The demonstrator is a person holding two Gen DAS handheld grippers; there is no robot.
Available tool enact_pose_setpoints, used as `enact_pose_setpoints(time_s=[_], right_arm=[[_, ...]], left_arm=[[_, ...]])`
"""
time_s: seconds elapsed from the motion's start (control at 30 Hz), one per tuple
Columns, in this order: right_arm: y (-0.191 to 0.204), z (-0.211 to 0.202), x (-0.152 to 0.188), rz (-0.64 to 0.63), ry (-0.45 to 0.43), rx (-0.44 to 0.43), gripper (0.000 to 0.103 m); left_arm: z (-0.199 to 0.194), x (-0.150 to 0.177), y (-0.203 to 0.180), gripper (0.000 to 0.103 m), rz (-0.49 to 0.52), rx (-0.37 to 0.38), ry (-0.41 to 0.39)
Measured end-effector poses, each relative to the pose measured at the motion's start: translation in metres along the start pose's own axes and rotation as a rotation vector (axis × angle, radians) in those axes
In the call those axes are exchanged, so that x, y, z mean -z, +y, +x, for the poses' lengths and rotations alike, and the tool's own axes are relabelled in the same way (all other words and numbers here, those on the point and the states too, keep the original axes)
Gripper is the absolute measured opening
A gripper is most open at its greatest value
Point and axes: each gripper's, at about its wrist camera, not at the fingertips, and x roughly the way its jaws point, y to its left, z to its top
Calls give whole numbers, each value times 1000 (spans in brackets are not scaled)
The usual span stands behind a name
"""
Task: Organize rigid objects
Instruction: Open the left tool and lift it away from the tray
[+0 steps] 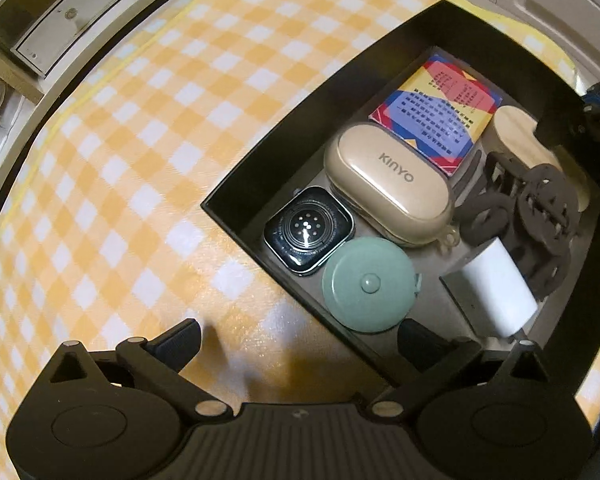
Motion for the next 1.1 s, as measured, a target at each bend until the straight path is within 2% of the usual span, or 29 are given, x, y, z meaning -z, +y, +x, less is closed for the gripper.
enact_pose_setpoints(time_s=[0.13,0.4,0.57,0.8,0.97,1.1], right_arm=[[0,0,-1,3,1,-2,15],[0,0,-2,3,1,-2,15],[0,0,-2,3,1,-2,15],[0,0,-2,4,1,-2,13],[-2,1,0,14,-4,1,8],[-4,0,1,17,-6,4,6]], left_arm=[[-17,5,3,103,-29,65,-37],[-69,25,12,103,-138,165,-224],[-99,40,14,103,-260,181,-326],[-121,70,25,103,-417,191,-403],[-119,94,29,103,-473,184,-447],[-109,111,27,102,-427,166,-447]])
